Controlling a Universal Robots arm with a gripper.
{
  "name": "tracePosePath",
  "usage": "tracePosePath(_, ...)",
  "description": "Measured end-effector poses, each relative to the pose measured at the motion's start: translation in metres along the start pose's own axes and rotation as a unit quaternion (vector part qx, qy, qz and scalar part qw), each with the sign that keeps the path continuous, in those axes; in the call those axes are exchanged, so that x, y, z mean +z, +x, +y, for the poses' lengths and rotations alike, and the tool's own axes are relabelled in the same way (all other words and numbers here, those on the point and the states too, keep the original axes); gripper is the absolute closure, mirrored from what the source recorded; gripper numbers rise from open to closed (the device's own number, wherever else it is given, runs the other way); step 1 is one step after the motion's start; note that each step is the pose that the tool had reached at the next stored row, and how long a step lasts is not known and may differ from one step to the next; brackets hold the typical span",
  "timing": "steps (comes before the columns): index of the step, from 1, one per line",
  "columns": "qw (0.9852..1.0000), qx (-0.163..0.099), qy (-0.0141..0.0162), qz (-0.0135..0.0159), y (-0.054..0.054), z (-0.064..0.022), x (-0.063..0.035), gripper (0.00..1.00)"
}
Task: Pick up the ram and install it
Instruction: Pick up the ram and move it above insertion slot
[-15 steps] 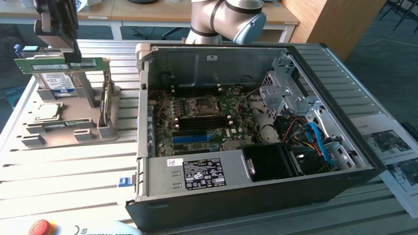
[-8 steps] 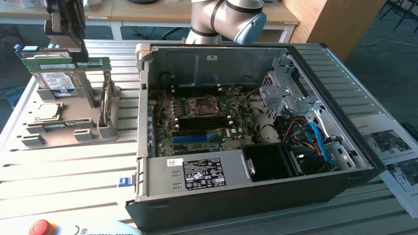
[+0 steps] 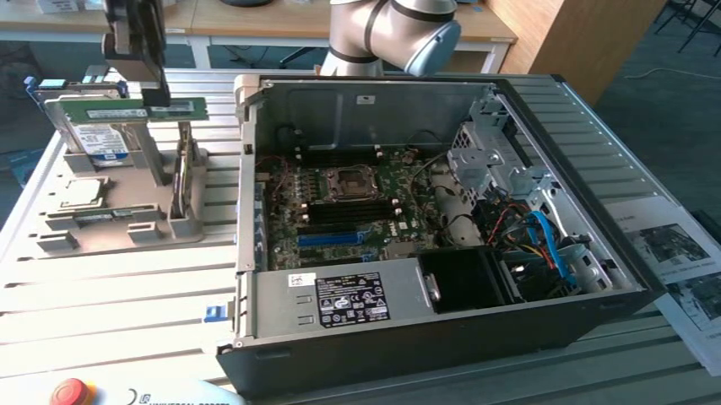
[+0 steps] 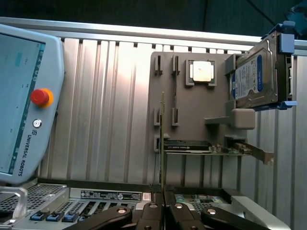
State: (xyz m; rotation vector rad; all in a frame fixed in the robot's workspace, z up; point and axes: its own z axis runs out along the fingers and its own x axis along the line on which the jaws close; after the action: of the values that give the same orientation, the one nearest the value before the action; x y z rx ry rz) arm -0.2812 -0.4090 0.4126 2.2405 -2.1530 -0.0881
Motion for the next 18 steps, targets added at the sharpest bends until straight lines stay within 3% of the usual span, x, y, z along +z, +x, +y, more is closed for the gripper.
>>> tracePosePath(18,1.0000,0.000,-0.0024,-0.0001,0.002,-0.0381,-0.0041,0.88)
